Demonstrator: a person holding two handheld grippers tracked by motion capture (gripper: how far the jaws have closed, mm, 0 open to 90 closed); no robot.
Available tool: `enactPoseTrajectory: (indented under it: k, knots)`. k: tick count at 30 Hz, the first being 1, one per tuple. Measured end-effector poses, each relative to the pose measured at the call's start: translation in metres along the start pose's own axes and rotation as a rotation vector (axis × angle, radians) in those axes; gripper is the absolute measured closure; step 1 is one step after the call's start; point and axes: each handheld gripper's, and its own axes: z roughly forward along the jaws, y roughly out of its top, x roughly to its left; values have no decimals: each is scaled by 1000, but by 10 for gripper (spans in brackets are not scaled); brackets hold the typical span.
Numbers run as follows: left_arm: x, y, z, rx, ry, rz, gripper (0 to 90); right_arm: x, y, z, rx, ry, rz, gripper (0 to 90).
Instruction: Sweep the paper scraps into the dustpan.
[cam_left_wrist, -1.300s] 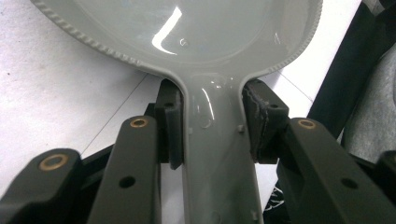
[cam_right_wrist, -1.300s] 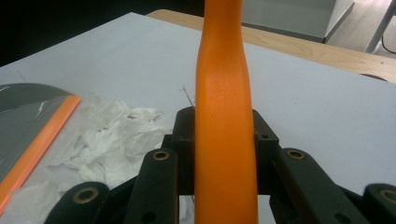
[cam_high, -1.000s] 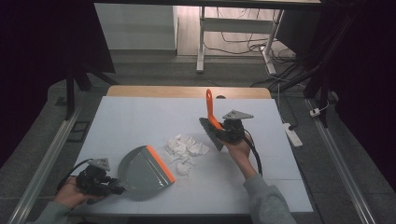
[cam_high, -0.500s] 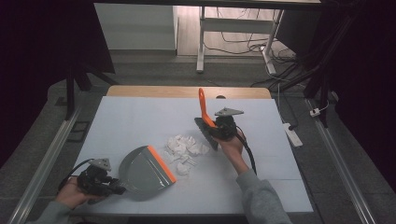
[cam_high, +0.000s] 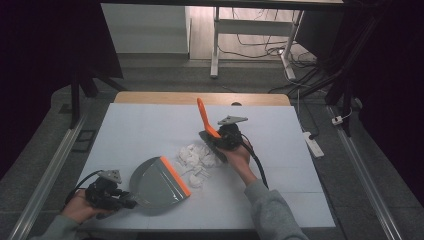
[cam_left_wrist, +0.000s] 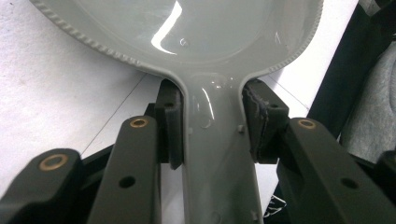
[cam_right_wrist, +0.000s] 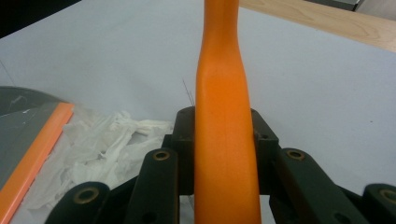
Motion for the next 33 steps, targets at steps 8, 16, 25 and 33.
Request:
enactPoseTrajectory:
  k: [8,16,25,33]
  knots:
    - [-1,1,1,0,-2,2,617,9,2,10,30,11,-12,706]
    - [-1,3,3,0,-3,3,617,19,3,16,48,24,-41,706]
    - [-2,4,5,-1,-5,1,617,45,5,23,66,81,-88,706]
    - [-2,5,6,-3,-6,-1,617,78,6,30,68,158,-135,705]
